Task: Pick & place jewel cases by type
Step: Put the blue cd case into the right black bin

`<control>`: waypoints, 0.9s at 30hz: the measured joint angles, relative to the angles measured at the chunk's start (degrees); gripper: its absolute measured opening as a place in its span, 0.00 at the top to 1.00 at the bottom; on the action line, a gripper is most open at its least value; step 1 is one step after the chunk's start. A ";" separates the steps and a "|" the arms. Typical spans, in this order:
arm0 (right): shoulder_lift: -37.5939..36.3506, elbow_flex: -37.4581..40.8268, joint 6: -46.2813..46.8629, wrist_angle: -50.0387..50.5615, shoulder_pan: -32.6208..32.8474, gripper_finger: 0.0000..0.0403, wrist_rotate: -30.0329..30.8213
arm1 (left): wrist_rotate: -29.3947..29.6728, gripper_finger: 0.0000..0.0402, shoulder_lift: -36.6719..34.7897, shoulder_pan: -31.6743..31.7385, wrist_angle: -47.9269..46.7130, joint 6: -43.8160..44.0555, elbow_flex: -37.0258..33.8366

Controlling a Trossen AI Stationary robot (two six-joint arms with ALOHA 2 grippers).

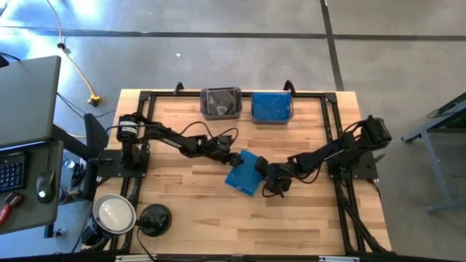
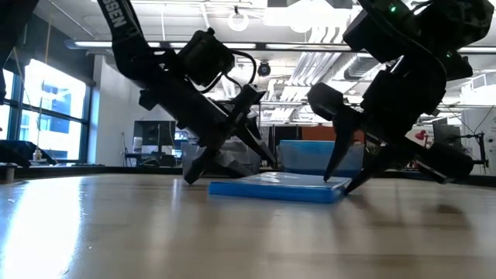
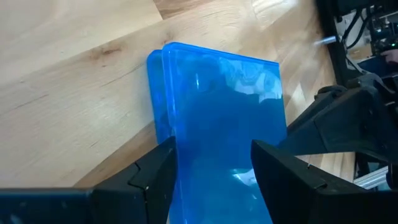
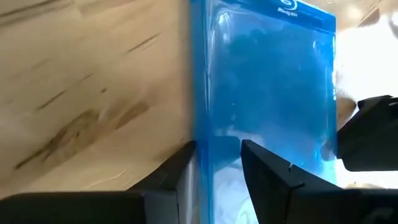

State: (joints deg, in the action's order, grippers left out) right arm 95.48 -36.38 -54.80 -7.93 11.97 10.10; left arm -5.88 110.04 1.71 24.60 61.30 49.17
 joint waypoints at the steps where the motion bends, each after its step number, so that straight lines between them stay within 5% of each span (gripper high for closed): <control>1: 0.03 0.00 -0.03 -0.39 0.02 0.71 0.06 | 0.04 0.50 -0.02 -0.04 -0.23 0.00 -0.02; 10: 0.15 0.00 7.14 -2.06 0.63 0.71 2.90 | -0.68 0.50 -0.07 -0.13 -1.99 0.48 -0.11; 16: 0.31 -0.11 8.35 -6.29 1.25 0.71 -4.64 | -1.91 0.50 -0.04 -0.40 -1.64 0.69 -0.09; 27: 5.65 -0.17 3.79 -14.73 3.34 0.71 6.59 | -1.09 0.50 -0.07 -0.81 -1.80 0.63 -0.20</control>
State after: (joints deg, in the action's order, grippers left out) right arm 101.13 -36.56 -51.01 -22.66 15.31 16.69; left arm -6.98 109.97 0.90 22.80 61.93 48.97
